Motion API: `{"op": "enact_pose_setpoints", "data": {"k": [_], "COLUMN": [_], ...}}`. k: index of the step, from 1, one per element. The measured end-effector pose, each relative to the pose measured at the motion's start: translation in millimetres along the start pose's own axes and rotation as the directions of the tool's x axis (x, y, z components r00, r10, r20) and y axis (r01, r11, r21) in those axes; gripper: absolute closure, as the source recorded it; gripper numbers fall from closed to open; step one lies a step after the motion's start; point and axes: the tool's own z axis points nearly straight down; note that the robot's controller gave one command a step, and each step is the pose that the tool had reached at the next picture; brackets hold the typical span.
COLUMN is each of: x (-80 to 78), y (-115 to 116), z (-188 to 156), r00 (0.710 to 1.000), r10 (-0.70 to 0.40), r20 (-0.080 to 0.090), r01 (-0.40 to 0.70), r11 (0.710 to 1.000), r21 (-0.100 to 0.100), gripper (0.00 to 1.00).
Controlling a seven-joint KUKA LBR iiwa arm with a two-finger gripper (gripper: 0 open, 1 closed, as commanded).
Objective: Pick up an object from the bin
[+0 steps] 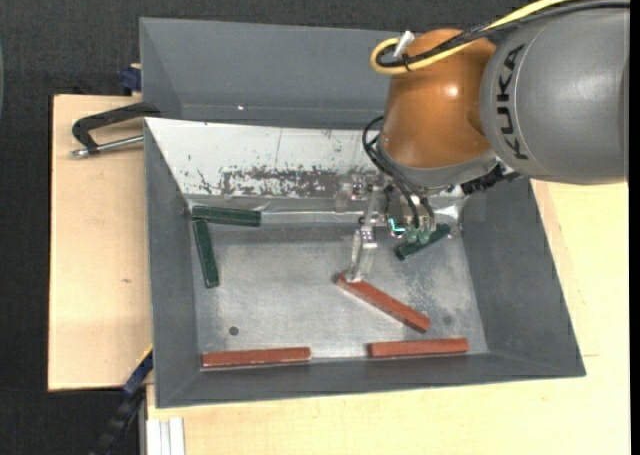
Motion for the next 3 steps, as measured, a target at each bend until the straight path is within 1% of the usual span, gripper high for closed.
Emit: {"op": "enact_pose_setpoints", "data": {"k": [1, 2, 3], "x": [-1.7, 7.0, 39.0], "y": [-0.2, -18.7, -15.4], "z": [-4.9, 31.2, 87.6], "r00": [1.0, 0.999, 0.998], "r10": [0.001, -0.051, -0.069], "r20": [0.009, 0.017, 0.01], "r01": [-0.001, 0.051, 0.069], "r11": [1.0, 0.999, 0.998], "r21": [-0.001, -0.001, 0.001], "gripper": [0.0, 0.0, 0.0]}}
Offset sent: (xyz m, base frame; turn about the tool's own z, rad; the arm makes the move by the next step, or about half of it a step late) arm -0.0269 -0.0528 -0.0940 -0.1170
